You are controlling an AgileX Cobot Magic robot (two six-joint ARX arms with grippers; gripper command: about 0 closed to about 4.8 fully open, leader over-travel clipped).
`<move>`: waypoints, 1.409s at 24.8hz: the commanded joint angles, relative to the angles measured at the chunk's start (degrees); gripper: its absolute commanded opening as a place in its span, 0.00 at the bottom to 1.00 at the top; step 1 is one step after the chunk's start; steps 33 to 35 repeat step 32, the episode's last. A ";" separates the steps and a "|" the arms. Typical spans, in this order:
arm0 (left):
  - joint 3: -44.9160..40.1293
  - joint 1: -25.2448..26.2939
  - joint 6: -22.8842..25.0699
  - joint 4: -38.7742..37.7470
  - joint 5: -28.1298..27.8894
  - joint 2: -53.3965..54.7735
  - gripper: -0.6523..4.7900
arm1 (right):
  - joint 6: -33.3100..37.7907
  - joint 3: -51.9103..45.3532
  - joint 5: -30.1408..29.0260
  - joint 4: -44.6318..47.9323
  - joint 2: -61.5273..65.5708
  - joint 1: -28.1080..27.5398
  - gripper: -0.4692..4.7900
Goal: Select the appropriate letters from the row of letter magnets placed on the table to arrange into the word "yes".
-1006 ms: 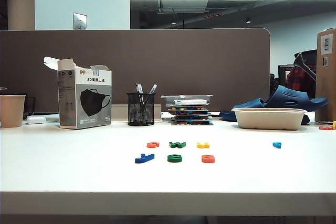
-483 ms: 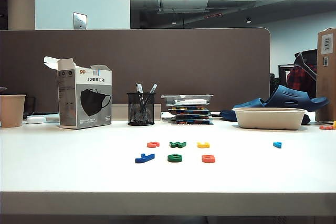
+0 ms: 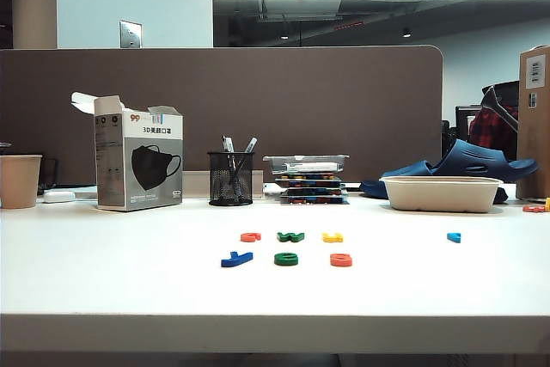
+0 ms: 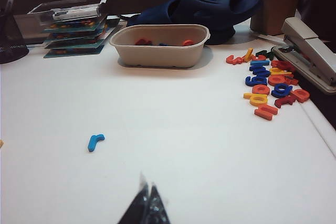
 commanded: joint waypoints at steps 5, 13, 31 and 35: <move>-2.27 0.04 0.17 3.10 0.31 0.02 0.11 | -0.39 -0.37 0.11 0.92 -0.63 0.00 0.09; -2.27 0.02 -0.17 2.34 0.33 0.02 0.11 | -0.39 -0.37 0.11 0.94 -0.63 -0.02 0.09; -2.27 0.02 -0.17 1.40 0.35 0.02 0.11 | -0.39 -0.37 0.11 0.94 -0.63 -0.02 0.09; -2.27 0.02 -0.17 1.40 0.35 0.02 0.11 | -0.39 -0.37 0.11 0.94 -0.63 -0.02 0.09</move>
